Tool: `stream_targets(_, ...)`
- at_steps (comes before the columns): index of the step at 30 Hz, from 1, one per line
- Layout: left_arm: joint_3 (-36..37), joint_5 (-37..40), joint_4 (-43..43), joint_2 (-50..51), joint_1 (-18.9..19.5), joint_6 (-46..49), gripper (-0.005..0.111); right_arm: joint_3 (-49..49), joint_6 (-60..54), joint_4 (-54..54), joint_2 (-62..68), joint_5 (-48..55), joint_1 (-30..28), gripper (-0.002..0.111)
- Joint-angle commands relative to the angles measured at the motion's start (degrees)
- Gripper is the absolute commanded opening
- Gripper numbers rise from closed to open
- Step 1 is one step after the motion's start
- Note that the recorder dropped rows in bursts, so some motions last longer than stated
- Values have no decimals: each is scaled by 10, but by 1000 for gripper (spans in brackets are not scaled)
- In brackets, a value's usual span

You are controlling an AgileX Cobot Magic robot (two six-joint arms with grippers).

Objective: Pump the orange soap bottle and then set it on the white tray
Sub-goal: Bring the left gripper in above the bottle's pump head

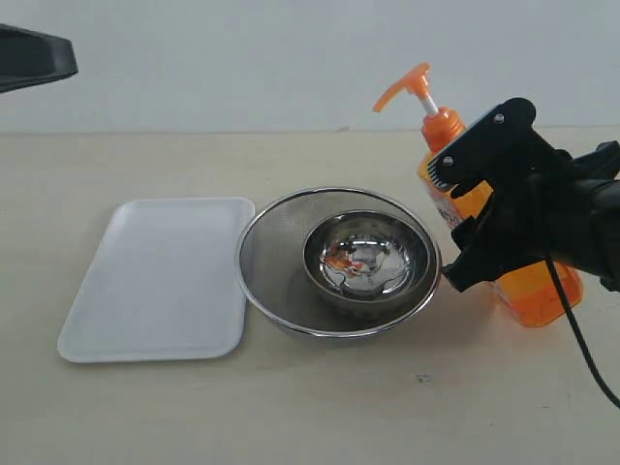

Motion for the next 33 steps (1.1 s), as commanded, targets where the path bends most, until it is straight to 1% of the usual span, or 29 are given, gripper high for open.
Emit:
stream_targets(1,-78,109,-21,72,-14,51,5,-5,3,-42,-7,-28,-1,0)
stream_targets(2,-97,100,-12,85,-21,46,5,-5,3,-43,-7,-29,-1,0)
stream_targets(4,-130,63,7,114,-51,42,5,-5,3,-43,-7,-29,-1,0)
stream_targets(8,-179,35,16,181,-125,75,5,-5,3,-45,-7,-29,-1,0)
stream_targets(11,-214,-21,16,235,-186,80,5,-5,3,-45,-7,-31,-1,0)
stream_targets(14,-246,-63,16,290,-222,94,5,-4,3,-45,-7,-31,-1,0)
stream_targets(17,-278,-64,16,334,-243,94,5,-1,1,-57,-7,-43,8,0)
stream_targets(21,-319,-68,16,379,-264,94,5,3,5,-70,-7,-97,38,0)
stream_targets(30,-368,-74,3,421,-281,94,5,3,6,-72,-7,-118,38,0)
stream_targets(33,-378,-73,3,427,-284,76,5,4,6,-80,-7,-119,38,0)
